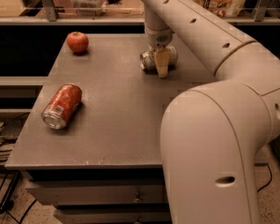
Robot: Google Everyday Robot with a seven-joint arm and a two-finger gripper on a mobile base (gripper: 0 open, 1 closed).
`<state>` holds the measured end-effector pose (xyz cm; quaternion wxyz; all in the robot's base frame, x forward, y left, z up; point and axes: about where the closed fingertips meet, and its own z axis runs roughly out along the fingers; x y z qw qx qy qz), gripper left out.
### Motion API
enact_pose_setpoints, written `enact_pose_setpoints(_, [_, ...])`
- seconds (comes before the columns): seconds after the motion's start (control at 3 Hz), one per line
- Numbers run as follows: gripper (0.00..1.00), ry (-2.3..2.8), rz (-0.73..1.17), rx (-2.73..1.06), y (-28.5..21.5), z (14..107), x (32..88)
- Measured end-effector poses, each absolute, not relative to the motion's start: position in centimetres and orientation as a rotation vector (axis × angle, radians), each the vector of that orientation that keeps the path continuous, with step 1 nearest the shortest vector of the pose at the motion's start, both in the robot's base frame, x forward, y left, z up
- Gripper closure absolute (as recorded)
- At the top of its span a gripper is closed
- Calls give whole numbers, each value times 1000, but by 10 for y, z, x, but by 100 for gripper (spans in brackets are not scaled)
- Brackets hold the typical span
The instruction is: Place 7up can upright
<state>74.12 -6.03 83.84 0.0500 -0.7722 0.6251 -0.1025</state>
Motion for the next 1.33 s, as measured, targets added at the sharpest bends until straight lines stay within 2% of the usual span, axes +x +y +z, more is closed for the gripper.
enact_pose_setpoints(0.67, [88, 1856, -330, -2306, -52, 880, 730])
enact_pose_setpoints(1.0, [100, 1818, -260, -2218, -51, 910, 712])
enact_pose_setpoints(1.33, [100, 1796, -122, -2115, -53, 926, 690])
